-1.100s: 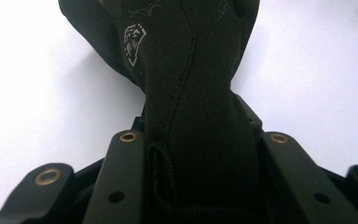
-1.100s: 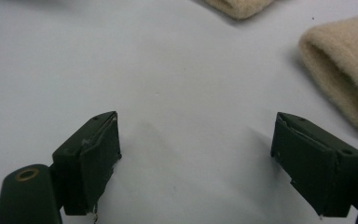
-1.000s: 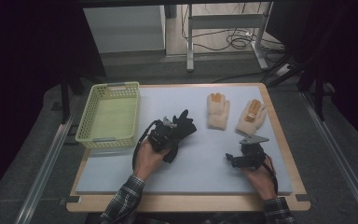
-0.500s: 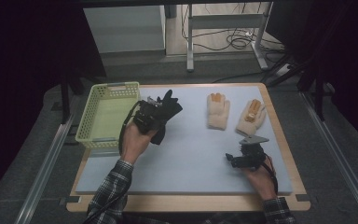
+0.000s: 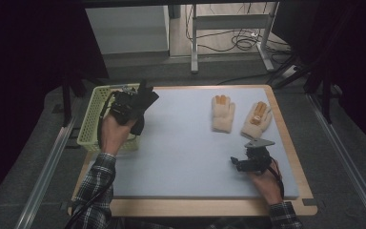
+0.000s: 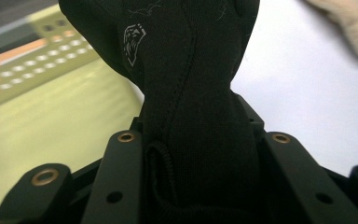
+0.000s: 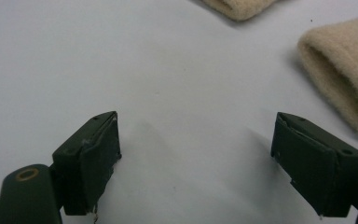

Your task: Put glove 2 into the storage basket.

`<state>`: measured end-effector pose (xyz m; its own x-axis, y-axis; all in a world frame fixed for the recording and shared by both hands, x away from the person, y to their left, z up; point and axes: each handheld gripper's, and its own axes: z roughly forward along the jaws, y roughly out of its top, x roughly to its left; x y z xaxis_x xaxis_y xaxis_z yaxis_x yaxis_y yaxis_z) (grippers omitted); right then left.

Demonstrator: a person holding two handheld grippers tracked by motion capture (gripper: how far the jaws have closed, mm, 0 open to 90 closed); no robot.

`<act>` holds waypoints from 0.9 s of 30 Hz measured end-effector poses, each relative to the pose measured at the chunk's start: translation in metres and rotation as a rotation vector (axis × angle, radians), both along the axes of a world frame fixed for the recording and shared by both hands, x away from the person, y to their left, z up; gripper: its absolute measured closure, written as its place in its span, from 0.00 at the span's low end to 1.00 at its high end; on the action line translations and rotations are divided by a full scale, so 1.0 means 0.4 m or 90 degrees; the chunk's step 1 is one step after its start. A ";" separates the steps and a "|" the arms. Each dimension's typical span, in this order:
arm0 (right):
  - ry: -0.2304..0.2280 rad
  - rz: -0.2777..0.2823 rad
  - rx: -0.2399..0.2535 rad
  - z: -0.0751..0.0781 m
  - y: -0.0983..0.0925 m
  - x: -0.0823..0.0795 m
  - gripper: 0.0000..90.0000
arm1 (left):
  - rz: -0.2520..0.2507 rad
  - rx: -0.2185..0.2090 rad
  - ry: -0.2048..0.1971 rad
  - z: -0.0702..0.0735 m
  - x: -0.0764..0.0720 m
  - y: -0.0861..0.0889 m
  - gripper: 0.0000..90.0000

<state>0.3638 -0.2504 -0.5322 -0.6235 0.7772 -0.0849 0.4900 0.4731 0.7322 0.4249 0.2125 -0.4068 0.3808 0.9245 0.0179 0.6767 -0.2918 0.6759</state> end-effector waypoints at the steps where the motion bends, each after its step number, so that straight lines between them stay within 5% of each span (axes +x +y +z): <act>1: 0.000 0.000 0.000 0.000 0.000 0.000 0.17 | 0.008 0.001 -0.001 0.002 0.002 0.012 0.71; 14: 0.001 0.000 0.000 0.000 0.000 0.000 0.17 | 0.092 -0.003 -0.006 -0.002 0.028 0.169 0.70; 21: 0.001 0.000 0.001 0.000 0.000 0.001 0.17 | 0.121 -0.017 -0.013 -0.046 0.042 0.249 0.69; 27: 0.001 0.001 0.001 0.000 -0.001 0.001 0.17 | 0.133 -0.006 0.015 -0.103 0.063 0.278 0.68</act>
<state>0.3643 -0.2507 -0.5324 -0.6254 0.7758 -0.0836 0.4898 0.4736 0.7320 0.4503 0.3236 -0.4481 0.1809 0.9835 0.0028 0.7379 -0.1376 0.6608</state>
